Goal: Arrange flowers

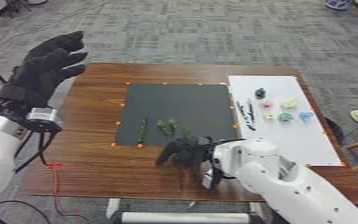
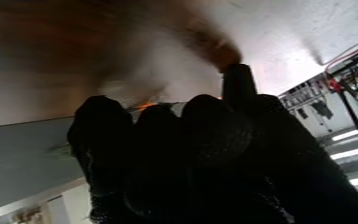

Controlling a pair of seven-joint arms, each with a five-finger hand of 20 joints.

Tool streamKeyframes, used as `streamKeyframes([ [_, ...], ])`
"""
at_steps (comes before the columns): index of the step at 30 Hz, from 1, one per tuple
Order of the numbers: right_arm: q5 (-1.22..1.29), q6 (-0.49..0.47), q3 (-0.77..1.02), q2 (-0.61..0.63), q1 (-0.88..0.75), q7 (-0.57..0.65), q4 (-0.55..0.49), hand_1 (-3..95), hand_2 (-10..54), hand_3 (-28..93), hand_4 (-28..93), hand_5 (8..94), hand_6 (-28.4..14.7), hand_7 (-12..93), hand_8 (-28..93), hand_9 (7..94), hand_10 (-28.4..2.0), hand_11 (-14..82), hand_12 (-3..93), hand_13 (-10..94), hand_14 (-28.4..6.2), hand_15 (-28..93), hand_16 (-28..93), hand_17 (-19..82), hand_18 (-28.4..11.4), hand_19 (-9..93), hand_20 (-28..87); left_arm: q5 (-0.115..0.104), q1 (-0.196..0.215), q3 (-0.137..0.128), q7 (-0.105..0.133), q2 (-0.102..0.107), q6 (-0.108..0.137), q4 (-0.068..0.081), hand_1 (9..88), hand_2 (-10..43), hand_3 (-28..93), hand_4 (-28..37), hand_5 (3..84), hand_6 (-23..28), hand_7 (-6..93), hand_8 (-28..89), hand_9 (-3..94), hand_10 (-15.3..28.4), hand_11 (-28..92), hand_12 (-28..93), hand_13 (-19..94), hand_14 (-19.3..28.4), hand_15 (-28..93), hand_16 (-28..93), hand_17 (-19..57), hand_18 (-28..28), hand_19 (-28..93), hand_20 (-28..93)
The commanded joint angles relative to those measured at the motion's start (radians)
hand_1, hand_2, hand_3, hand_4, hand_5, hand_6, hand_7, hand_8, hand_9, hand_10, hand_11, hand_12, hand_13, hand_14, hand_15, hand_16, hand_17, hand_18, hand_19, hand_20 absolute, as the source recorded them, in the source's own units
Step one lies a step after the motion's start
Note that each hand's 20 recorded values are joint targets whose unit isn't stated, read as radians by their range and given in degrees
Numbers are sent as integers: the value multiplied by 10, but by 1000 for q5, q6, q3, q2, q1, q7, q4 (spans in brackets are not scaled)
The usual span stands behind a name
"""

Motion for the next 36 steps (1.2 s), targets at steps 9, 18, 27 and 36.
streamKeyframes([
  [9,-14,-21,5,98,9,66,40,145,328,932,-90,515,24,147,-130,877,-92,644,377,838,-96,827,397,582,-235,932,708,-3,13,-14,4,-10,9,-10,258,-35,671,-245,220,14,192,-93,152,87,215,198,66,116,421,-38,-106,185,380,123],
  [18,-30,-2,-9,93,46,89,72,143,329,932,-89,521,22,143,-129,877,-92,644,376,838,-96,828,397,582,-235,932,709,-2,12,-15,6,-10,11,-10,257,-36,673,-248,220,14,193,-94,153,88,218,197,66,118,422,-40,-106,186,381,122],
  [27,-32,26,-51,85,108,103,109,142,330,932,-93,526,22,144,-128,878,-92,645,376,839,-95,828,397,583,-236,932,710,-1,8,-11,7,-10,9,-9,257,-37,675,-252,222,14,196,-95,153,89,218,196,67,118,423,-41,-106,187,383,121],
  [36,-47,33,-72,78,130,105,119,141,330,932,-94,530,23,145,-129,878,-91,645,377,841,-95,828,398,583,-235,932,710,-1,3,-7,4,-10,9,-7,258,-36,676,-252,222,14,197,-96,153,88,217,197,67,118,423,-41,-107,188,385,120],
])
